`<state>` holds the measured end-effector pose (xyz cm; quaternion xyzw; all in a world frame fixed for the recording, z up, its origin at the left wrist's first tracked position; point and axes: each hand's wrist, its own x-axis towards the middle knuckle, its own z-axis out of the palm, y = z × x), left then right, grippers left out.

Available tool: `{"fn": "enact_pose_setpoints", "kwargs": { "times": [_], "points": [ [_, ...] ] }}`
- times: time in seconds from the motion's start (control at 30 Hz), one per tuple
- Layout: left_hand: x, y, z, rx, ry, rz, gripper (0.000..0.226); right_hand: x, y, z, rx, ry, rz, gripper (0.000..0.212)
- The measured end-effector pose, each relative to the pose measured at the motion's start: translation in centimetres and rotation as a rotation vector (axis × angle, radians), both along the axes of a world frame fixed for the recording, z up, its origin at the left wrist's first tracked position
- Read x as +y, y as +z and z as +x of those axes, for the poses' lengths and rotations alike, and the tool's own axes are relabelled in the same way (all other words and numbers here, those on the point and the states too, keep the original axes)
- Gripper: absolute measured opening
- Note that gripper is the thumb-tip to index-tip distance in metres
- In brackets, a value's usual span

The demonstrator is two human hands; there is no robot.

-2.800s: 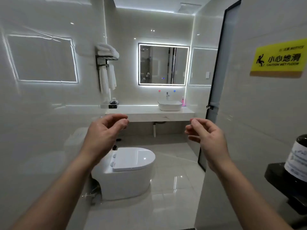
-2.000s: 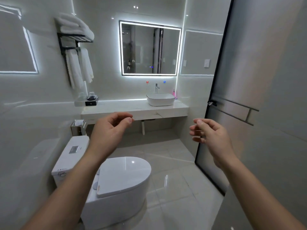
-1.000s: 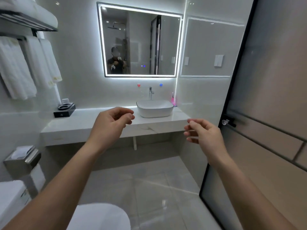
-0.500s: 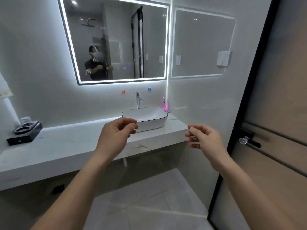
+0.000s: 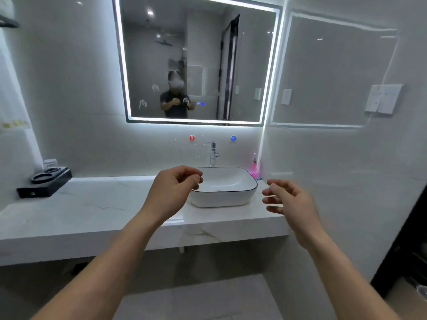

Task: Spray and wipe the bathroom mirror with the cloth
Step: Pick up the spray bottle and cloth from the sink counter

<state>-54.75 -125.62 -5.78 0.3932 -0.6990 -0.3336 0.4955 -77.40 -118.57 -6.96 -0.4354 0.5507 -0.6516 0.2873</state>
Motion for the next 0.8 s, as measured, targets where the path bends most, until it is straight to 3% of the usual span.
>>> {"fn": "enact_pose_setpoints", "kwargs": {
  "times": [0.27, 0.8],
  "points": [
    [-8.3, 1.2, -7.1, 0.009, 0.115, 0.018, 0.024, -10.4, 0.6, -8.5, -0.026, 0.085, -0.015, 0.012],
    [-25.7, -3.8, -16.1, 0.011, 0.078, 0.127, 0.023, -27.2, -3.8, -17.2, -0.041, 0.047, 0.122, 0.015]
  ]
}}
